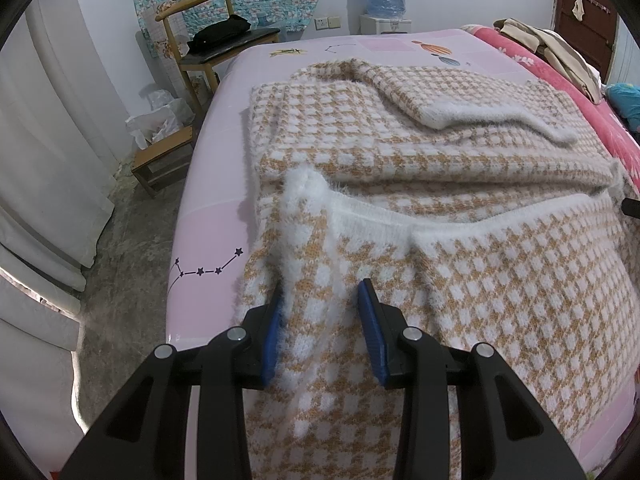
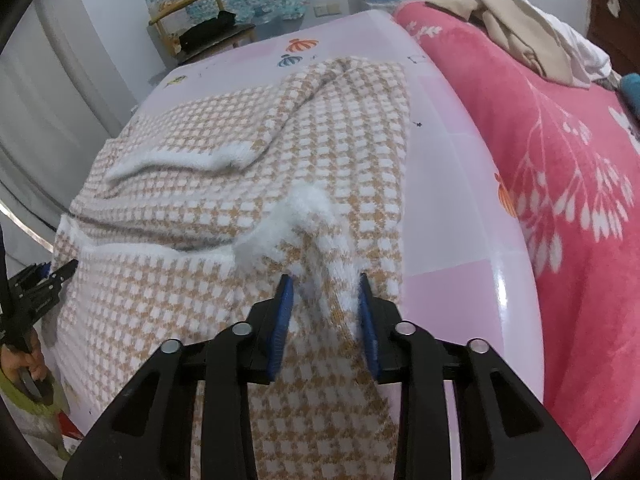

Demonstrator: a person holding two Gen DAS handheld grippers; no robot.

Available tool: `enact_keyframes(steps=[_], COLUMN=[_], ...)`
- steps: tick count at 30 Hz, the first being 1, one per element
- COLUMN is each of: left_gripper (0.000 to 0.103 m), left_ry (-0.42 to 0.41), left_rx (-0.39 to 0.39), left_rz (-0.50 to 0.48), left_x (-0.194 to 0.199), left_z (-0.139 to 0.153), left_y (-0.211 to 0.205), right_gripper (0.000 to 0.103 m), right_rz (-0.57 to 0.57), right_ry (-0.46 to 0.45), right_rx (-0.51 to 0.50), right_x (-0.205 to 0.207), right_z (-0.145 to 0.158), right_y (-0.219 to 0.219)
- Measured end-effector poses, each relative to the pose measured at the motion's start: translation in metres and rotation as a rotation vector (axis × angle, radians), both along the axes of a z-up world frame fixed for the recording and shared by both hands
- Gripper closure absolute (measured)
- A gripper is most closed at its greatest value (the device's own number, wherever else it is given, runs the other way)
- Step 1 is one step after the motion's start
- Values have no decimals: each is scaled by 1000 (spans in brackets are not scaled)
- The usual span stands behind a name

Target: Fold large clothes

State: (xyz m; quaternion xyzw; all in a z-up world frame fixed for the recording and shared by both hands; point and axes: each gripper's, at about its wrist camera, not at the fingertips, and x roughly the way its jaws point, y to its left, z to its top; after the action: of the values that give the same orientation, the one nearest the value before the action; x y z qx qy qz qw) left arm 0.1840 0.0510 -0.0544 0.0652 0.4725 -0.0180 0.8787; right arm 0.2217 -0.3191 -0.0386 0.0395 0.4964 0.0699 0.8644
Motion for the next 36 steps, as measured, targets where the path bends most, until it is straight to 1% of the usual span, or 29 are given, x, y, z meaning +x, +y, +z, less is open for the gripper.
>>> enact_keyframes(steps=[2,4,7,10,14,36], left_gripper=[68,68,68,68,68,67], left_ry=[0,-1,-2,-2,-2,-3], left_rx=[2,5,10,10,11,14], left_rz=[1,-1,-2,-2,-3,-2], left_x=[0,0,1,0,0,0], left_z=[0,0,0,0,1,0], left_y=[0,0,2,1,0,0], right_gripper=[83,87,90,90,90,88], right_rz=[3,6,9,8,1,-18], right_ry=[-8,-20,-33,-42,-45,-34], right_rx=[-19,-46,-80,-121,-147,-143], right_x=[-4,-8,-13,-14,-14,-12], right_z=[1,3,3,2,0,-1], right_y=[3,5,13,20,25,23])
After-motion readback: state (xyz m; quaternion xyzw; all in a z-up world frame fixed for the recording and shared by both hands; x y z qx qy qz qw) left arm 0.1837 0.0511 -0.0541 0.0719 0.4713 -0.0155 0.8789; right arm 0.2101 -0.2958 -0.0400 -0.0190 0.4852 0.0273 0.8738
